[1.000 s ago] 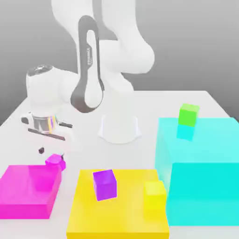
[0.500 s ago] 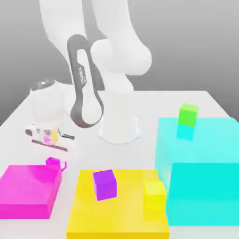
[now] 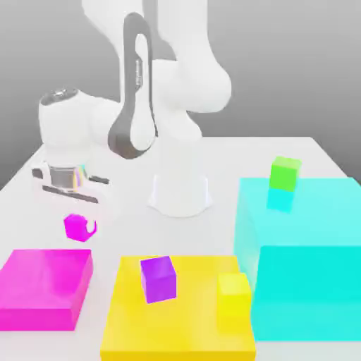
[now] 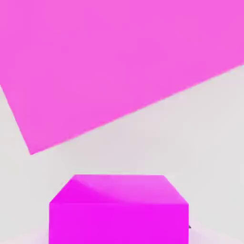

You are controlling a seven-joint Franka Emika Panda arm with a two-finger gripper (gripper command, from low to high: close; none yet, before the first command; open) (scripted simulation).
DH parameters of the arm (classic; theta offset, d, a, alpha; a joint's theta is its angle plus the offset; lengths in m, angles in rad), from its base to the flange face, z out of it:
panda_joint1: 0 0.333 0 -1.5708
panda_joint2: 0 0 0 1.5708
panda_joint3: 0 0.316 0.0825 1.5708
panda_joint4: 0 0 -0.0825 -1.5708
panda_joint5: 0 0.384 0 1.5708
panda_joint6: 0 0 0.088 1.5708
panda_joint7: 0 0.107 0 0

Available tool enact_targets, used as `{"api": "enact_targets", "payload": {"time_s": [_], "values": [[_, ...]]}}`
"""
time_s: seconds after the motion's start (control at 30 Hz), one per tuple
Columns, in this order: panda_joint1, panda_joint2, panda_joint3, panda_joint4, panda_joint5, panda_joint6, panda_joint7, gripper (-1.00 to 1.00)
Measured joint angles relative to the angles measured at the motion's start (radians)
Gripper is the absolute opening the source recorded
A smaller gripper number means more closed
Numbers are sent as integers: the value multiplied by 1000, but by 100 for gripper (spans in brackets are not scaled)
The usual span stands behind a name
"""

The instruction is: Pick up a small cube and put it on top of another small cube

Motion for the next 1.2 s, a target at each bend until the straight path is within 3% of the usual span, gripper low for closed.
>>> {"api": "enact_targets", "payload": {"time_s": [0.63, 0.8, 0.83, 1.03, 1.2], "values": [[253, -139, 357, 305, 124, -442, 668, -100], [260, -16, 386, 293, 98, -307, 736, -100], [262, 6, 385, 288, 92, -280, 741, 100], [262, 18, 385, 286, 88, -267, 744, 100], [272, -114, 376, 317, 117, -429, 723, 100]]}}
